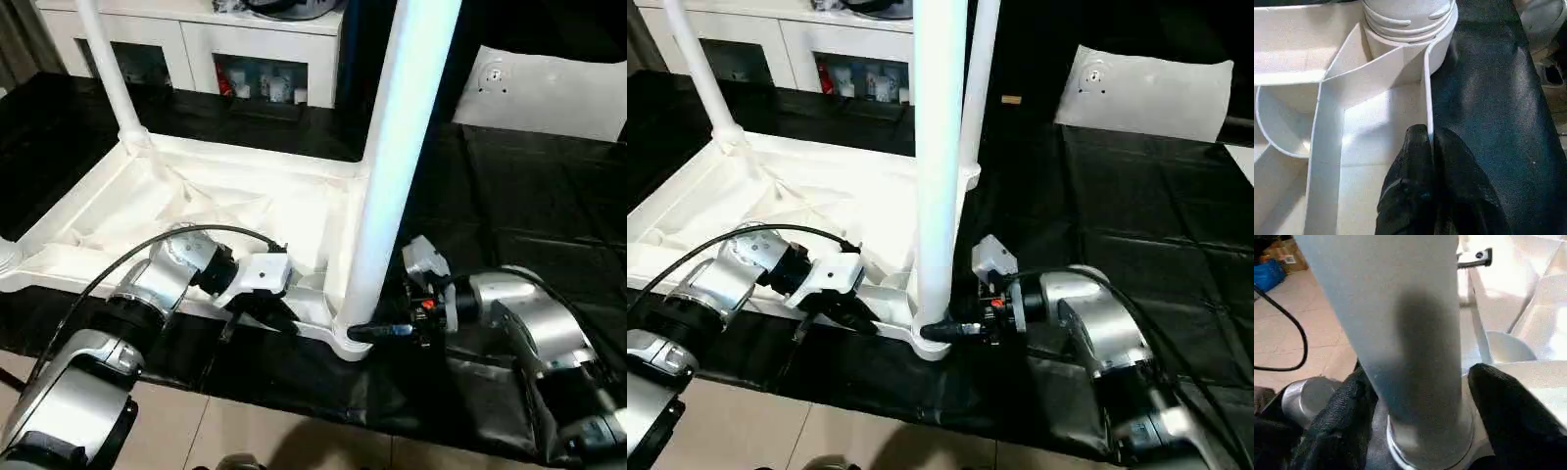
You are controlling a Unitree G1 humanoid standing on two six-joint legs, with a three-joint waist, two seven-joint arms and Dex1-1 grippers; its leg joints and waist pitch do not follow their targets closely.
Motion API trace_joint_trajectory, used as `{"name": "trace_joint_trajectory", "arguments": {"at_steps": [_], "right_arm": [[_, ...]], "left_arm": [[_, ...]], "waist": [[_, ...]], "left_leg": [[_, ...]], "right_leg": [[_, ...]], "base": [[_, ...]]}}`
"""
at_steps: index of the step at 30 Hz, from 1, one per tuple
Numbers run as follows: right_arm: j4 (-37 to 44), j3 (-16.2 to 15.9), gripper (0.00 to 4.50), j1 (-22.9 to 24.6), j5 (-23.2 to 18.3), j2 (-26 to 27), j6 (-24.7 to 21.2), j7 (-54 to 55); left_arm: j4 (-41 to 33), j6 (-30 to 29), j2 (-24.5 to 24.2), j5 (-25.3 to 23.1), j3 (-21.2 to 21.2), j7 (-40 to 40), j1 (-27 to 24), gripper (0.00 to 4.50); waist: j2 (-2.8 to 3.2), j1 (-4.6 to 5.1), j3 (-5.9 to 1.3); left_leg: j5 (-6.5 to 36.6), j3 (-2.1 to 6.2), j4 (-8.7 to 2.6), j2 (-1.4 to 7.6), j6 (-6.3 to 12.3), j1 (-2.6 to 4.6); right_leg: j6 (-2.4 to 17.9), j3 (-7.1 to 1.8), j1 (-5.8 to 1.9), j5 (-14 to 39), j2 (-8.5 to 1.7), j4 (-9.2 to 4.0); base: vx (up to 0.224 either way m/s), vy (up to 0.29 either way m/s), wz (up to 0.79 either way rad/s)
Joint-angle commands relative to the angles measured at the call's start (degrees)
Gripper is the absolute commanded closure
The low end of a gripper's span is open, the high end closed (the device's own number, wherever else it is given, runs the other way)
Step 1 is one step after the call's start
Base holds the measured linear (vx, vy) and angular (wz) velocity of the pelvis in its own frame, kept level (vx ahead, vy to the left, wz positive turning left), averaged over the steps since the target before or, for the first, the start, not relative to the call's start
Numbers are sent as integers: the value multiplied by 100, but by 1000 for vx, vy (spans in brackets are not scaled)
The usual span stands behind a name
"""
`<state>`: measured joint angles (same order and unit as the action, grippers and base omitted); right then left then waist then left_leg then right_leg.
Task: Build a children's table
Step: Rotate leg to tighten
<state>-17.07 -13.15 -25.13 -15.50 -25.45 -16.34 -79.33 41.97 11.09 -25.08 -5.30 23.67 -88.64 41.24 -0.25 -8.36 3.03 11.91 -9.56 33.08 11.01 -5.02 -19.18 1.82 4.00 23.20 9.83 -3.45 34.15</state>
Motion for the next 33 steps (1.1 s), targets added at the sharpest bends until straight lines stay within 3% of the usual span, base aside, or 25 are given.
{"name": "trace_joint_trajectory", "arguments": {"at_steps": [1, 5, 6, 11, 17, 22, 24, 27, 29, 30, 33], "right_arm": [[-80, -44, 168, -79, -55, -56, -70, -100], [-174, -61, 194, -144, -58, -27, -118, -146], [-189, -65, 223, -156, -61, -20, -134, -153], [-233, -91, 238, -194, -82, 8, -228, -202], [-99, -90, 242, -76, -132, 118, -312, -64], [110, 0, 243, 95, -169, 360, -473, 452], [-64, 116, 243, 126, 155, 740, -414, 1484], [-238, 258, 248, 87, 280, 1050, -531, 2206], [-294, 412, 249, 73, 286, 1348, -640, 2729], [-333, 510, 250, 44, 377, 1667, -738, 3351], [-509, 619, 250, -59, 584, 2062, -831, 4244]], "left_arm": [[-50, 116, 16, -98, 255, -283, 44, 450], [-49, 152, 2, -106, 252, -280, 10, 450], [-47, 157, -1, -108, 249, -281, 5, 450], [-30, 159, -11, -118, 241, -270, 3, 450], [-45, -15, 15, -34, 146, -180, -39, 450], [29, -357, 176, -1, -3, 227, -49, 450], [228, -940, 446, -78, -168, 980, 62, 450], [340, -1214, 662, -52, -300, 1431, 130, 450], [366, -1472, 855, -57, -391, 1862, 176, 450], [408, -1801, 1128, -31, -547, 2431, 237, 450], [459, -2159, 1446, 12, -741, 3051, 311, 450]], "waist": [[-60, 23, -380], [-62, 20, -386], [-68, 22, -386], [-85, 23, -385], [-61, 27, -391], [-70, 31, -363], [-65, 72, -322], [-70, 127, -299], [-59, 214, -289], [-52, 258, -300], [-58, 361, -305]], "left_leg": [[453, 0, -321, 228, 359, -45], [447, 3, -319, 226, 345, -51], [445, 1, -317, 224, 339, -49], [420, 0, -314, 221, 341, -51], [426, 2, -312, 218, 310, -52], [539, 6, -325, 199, 242, -53], [786, 6, -346, 178, 127, -20], [1009, 37, -366, 132, 18, 0], [1148, 68, -394, 133, -5, -24], [1238, 89, -403, 141, -18, -4], [1286, 90, -401, 135, 1, -2]], "right_leg": [[1023, -290, -341, 1271, -489, -337], [1022, -284, -347, 1266, -486, -336], [1010, -285, -345, 1264, -483, -334], [993, -283, -343, 1289, -482, -329], [981, -284, -347, 1274, -477, -330], [858, -281, -341, 1647, -476, -378], [700, -276, -300, 2274, -481, -456], [339, -250, -277, 3210, -490, -577], [263, -224, -299, 3333, -484, -597], [250, -209, -293, 3335, -486, -613], [391, -217, -279, 3108, -479, -597]], "base": [[0, 0, 0], [0, 0, 0], [0, 0, 0], [0, 0, 0], [0, 0, 0], [0, 0, 0], [0, 0, 0], [0, 0, 0], [0, 0, 0], [0, 0, 0], [0, 0, 0]]}}
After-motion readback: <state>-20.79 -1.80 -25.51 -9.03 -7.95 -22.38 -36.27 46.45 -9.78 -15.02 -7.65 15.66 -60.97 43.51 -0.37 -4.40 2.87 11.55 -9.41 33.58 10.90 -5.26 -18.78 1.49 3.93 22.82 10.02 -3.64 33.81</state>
